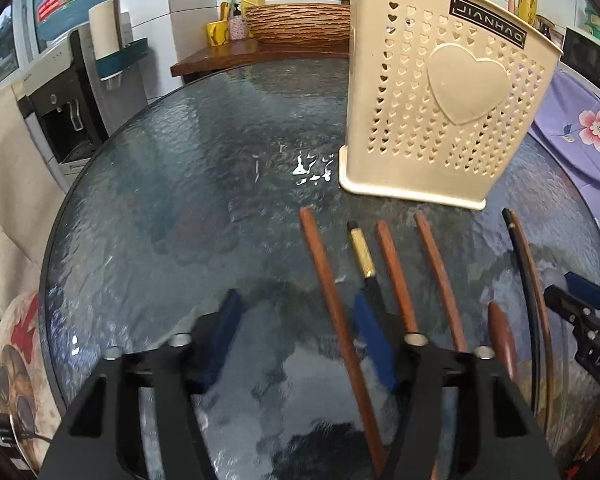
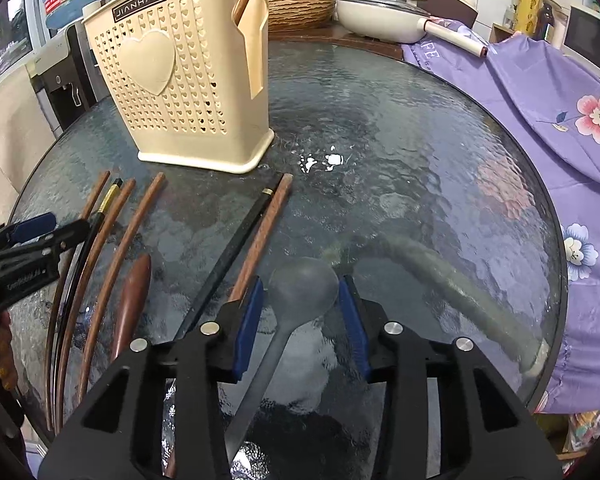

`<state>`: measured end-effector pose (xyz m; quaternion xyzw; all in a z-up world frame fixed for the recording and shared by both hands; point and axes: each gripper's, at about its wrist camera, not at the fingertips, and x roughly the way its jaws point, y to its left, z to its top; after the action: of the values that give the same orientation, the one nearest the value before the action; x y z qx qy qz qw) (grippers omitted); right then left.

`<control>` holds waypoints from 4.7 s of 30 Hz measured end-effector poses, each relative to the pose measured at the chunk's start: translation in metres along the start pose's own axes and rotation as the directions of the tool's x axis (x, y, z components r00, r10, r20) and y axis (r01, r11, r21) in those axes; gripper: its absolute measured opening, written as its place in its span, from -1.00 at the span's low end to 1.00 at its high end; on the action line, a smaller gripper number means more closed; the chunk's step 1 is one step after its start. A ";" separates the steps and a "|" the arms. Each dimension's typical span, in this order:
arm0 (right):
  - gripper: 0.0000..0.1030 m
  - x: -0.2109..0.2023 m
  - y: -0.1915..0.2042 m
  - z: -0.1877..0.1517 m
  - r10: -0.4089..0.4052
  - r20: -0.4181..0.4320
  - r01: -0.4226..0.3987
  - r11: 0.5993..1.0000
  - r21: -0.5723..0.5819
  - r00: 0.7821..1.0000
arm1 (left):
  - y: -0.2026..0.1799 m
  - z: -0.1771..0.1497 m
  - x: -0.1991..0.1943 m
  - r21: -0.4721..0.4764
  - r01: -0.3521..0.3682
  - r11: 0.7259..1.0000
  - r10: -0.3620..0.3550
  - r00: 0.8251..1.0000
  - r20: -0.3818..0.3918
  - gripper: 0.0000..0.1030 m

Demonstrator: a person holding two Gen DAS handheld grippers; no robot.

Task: Organize utensils
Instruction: 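Grasp the grey plastic ladle with the right tool while the left tool grasps a wooden chopstick, then lift the ladle with the right tool while the left tool carries the chopstick to the holder, then insert the ladle into the holder and open the right tool while the left tool releases the chopstick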

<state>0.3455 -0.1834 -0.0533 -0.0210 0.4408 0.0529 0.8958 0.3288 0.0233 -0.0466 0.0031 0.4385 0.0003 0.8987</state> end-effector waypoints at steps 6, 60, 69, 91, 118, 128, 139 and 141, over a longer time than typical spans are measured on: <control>-0.27 0.004 -0.001 0.006 0.004 -0.007 -0.005 1.000 -0.008 1.000 | 0.001 0.012 0.008 0.000 0.001 1.000 -0.001 1.000 -0.021 -0.29; -0.28 -0.107 -0.025 0.021 0.107 0.380 -0.092 0.994 -0.057 0.919 | 0.000 0.040 -0.103 -0.027 0.191 0.981 -0.176 0.940 0.291 -0.87; -0.28 -0.129 -0.023 0.036 0.127 0.427 -0.101 0.991 -0.083 0.895 | -0.002 0.050 -0.129 0.001 0.218 0.976 -0.205 0.915 0.349 -0.87; -0.28 -0.156 -0.005 0.115 0.206 0.486 -0.158 0.978 -0.138 0.849 | -0.012 0.099 -0.204 0.102 0.283 0.954 -0.295 0.816 0.497 -0.87; -0.28 -0.079 0.045 0.188 -0.025 0.615 0.161 0.973 -0.166 0.788 | -0.020 0.185 -0.147 0.014 0.216 0.976 -0.198 0.865 0.460 -0.87; -0.28 -0.057 0.052 0.158 -0.005 0.570 0.151 0.966 -0.210 0.822 | -0.022 0.167 -0.110 0.008 0.226 0.974 -0.213 0.901 0.377 -0.87; 0.03 -0.048 0.048 0.143 0.015 0.528 0.123 0.967 -0.224 0.849 | -0.015 0.152 -0.096 -0.007 0.234 0.972 -0.217 0.913 0.346 -0.76; 0.11 -0.052 0.046 0.140 0.021 0.534 0.113 0.970 -0.217 0.845 | -0.011 0.147 -0.102 -0.016 0.237 0.971 -0.215 0.907 0.363 -0.43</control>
<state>0.4192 -0.1301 0.0734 -0.1242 0.1646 0.0881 0.9745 0.3824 0.0114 0.1241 -0.0745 0.2645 -0.0911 0.9572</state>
